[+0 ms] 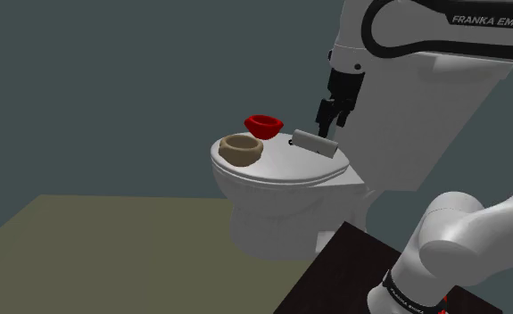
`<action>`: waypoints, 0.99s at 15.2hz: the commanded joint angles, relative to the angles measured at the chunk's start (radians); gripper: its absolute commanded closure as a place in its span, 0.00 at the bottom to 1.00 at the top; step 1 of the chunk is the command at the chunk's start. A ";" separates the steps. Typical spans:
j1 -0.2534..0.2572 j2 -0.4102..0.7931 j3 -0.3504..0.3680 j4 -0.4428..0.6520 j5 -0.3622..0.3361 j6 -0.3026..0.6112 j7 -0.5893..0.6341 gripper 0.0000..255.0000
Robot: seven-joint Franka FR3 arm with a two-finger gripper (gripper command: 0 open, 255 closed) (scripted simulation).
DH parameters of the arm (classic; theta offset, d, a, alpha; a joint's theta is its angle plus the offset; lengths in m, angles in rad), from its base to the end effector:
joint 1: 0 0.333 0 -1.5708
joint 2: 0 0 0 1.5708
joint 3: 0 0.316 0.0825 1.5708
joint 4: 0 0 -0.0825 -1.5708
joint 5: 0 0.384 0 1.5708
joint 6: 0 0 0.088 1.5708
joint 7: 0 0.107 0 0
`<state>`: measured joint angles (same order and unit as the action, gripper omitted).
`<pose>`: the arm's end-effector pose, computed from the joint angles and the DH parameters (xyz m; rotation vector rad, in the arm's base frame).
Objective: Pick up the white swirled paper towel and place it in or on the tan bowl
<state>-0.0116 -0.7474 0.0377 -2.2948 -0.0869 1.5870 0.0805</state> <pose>0.3199 0.0031 0.6093 3.0288 -0.0973 0.0677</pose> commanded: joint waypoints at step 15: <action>-0.058 0.307 -0.305 0.077 -0.047 0.241 -0.328 0.00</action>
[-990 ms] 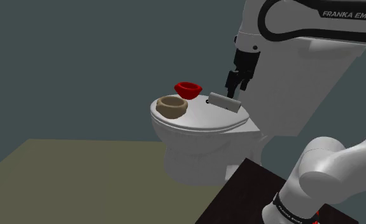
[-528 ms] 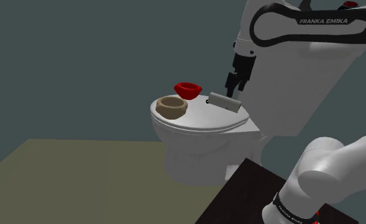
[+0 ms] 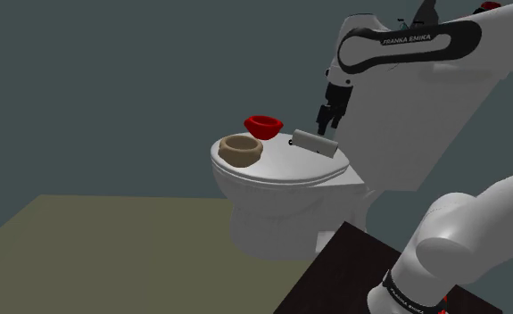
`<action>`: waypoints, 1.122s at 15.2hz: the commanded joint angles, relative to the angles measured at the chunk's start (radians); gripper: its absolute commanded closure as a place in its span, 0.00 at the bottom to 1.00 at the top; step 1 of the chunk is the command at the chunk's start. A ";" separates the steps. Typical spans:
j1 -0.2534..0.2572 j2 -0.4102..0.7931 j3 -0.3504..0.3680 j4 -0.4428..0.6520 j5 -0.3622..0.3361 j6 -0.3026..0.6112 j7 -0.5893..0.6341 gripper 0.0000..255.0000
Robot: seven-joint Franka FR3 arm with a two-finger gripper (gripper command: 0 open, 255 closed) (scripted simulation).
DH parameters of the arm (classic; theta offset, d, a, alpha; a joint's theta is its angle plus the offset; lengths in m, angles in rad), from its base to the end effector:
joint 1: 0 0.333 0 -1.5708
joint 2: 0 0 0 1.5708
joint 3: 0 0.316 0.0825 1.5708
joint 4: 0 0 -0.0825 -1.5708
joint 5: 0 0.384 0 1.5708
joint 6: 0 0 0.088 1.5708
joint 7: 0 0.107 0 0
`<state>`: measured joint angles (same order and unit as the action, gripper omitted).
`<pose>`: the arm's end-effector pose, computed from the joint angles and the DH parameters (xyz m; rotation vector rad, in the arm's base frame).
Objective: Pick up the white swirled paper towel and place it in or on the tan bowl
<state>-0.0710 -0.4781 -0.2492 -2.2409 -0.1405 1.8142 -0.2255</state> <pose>0.3886 -0.1553 0.5497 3.1077 -0.0602 0.0513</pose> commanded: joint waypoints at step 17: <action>-0.101 0.696 -0.255 0.479 0.324 0.103 -0.507 0.00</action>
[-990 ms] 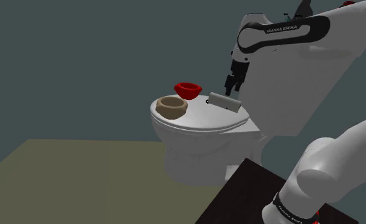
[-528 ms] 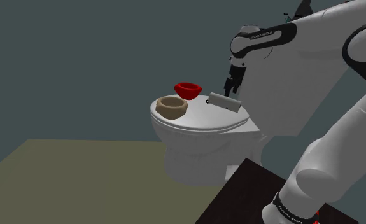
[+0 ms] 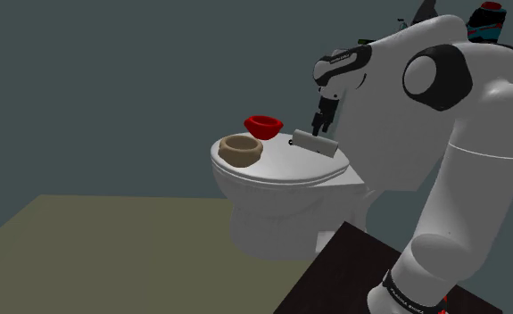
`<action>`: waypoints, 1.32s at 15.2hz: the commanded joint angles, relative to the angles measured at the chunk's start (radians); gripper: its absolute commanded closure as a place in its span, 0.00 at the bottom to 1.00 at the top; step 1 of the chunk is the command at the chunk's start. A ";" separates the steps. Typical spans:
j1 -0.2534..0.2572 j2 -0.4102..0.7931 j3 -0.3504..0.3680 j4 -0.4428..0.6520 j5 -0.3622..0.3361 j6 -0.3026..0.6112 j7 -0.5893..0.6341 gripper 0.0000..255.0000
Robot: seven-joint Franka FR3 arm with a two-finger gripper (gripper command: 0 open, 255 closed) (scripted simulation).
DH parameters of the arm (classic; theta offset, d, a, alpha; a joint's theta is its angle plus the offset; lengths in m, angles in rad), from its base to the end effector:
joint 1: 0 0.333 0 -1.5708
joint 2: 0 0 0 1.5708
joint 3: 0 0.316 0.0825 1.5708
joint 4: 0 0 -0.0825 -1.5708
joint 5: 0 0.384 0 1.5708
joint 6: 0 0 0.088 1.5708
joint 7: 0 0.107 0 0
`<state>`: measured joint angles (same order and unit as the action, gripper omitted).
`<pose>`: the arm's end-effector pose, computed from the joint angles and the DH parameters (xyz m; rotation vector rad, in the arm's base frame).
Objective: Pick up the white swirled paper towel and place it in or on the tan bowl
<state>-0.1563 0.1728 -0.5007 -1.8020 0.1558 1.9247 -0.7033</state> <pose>0.4914 -0.3476 0.4558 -3.0758 0.0072 -0.0283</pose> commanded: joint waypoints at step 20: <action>-0.057 0.169 0.010 0.065 0.101 0.062 -0.094 1.00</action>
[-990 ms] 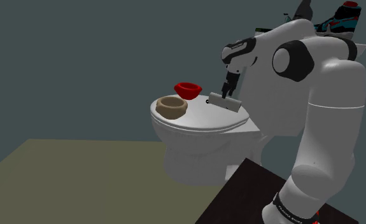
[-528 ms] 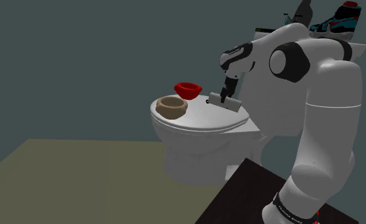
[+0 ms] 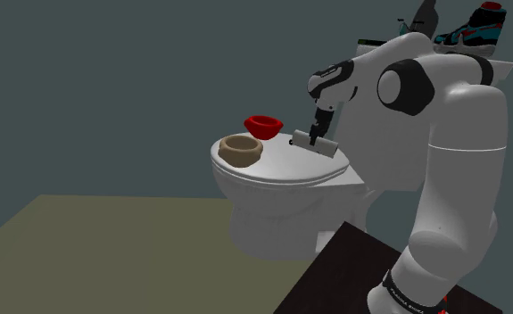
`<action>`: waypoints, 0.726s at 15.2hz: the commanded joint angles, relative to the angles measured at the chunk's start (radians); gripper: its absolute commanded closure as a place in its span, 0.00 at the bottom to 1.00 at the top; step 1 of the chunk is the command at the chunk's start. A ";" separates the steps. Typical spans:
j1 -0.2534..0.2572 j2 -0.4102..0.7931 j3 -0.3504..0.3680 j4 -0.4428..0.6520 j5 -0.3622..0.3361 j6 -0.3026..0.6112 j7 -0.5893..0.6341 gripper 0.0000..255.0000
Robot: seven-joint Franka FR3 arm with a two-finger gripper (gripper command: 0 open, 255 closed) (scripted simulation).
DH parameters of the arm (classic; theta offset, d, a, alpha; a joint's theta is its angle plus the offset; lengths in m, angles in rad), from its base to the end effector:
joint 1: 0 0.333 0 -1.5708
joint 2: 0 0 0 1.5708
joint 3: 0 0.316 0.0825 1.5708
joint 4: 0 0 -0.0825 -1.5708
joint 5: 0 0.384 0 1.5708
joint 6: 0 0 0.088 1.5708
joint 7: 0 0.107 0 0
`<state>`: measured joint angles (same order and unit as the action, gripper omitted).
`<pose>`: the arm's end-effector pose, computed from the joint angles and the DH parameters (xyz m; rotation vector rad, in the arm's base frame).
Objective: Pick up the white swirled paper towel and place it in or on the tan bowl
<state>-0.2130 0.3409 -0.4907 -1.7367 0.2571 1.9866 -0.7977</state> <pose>0.5112 -0.3792 0.3969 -3.0568 -0.0068 -0.0267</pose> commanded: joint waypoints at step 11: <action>0.001 -0.013 -0.004 0.022 -0.009 -0.034 0.008 1.00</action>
<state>-0.2115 0.3310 -0.4931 -1.7238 0.2504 1.9646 -0.7919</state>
